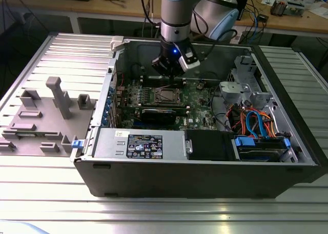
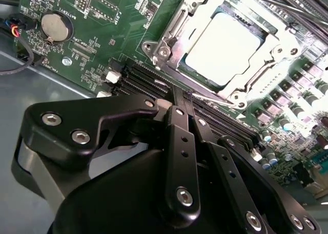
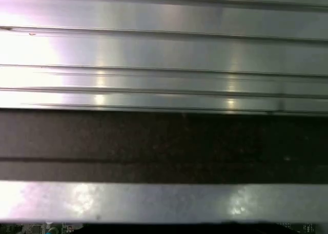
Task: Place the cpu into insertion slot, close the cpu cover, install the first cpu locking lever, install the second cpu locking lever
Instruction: 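Install the first cpu locking lever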
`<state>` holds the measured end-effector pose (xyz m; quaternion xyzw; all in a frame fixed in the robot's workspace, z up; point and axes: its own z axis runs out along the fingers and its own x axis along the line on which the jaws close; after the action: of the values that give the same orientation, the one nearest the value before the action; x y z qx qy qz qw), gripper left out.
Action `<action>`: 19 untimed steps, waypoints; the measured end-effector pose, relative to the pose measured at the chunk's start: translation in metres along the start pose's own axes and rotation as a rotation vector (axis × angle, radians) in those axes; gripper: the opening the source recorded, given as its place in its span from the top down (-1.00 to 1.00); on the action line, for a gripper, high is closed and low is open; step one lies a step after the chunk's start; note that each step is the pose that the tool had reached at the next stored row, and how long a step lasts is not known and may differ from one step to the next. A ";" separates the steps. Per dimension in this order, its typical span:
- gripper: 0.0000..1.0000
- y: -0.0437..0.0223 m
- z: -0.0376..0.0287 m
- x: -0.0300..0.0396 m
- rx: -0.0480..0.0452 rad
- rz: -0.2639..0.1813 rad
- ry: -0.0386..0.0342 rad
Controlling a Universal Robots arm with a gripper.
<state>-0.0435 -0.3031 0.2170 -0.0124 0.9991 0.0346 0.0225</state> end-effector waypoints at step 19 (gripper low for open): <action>0.79 -0.0008 0.0117 -0.0031 -0.0004 -0.005 0.0004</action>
<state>-0.0398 -0.3030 0.2055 -0.0146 0.9990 0.0347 0.0224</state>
